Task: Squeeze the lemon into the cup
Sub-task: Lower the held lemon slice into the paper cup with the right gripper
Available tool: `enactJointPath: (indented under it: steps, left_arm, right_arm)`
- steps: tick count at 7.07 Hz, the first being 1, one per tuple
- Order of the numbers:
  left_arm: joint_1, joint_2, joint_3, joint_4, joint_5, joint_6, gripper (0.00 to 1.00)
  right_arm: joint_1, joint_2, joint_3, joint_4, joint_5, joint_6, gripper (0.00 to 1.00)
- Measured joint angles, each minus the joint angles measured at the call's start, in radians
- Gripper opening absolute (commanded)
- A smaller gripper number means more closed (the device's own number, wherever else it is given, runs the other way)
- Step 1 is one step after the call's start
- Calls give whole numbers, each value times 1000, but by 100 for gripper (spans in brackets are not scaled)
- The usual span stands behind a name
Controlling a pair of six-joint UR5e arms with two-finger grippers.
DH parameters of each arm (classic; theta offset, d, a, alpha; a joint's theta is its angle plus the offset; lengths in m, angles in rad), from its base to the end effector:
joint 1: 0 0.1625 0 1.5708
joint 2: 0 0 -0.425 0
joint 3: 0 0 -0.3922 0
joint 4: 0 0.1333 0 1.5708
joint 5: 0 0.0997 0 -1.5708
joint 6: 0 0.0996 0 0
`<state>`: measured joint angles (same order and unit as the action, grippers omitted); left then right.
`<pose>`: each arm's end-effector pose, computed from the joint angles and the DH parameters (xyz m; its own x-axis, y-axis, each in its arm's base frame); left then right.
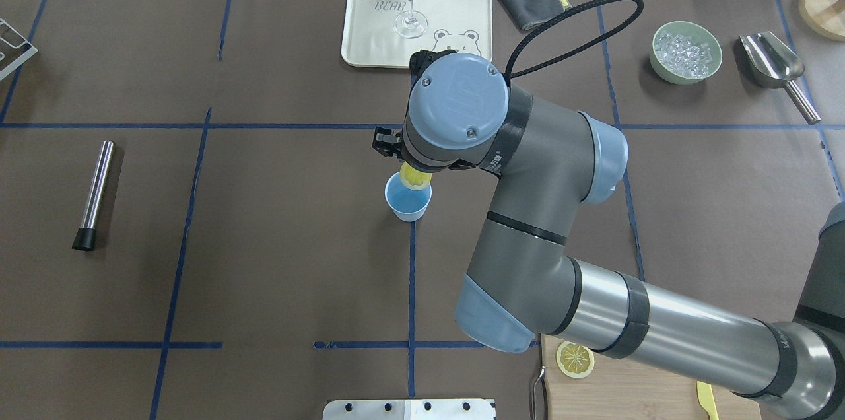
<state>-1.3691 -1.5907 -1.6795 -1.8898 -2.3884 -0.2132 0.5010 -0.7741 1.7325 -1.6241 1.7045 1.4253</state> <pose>0.0441 -0.5185 0.5554 0.6313 0.2494 -0.7343 -0.0481 0.9577 0.2839 -0.5287 -0.4264 0.1212 0.5917 0.1602 0.7901 -0.3015 0.9529 0.0326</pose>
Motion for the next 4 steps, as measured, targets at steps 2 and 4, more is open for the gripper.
enactJointPath:
  steps: [2, 4]
  left_arm:
    - [-1, 0, -4, 0, 0, 0, 100]
    - [-1, 0, -5, 0, 0, 0, 100]
  right_arm:
    - [-6, 6, -41, 28, 3, 3, 53]
    - [-24, 6, -52, 33, 5, 7, 55]
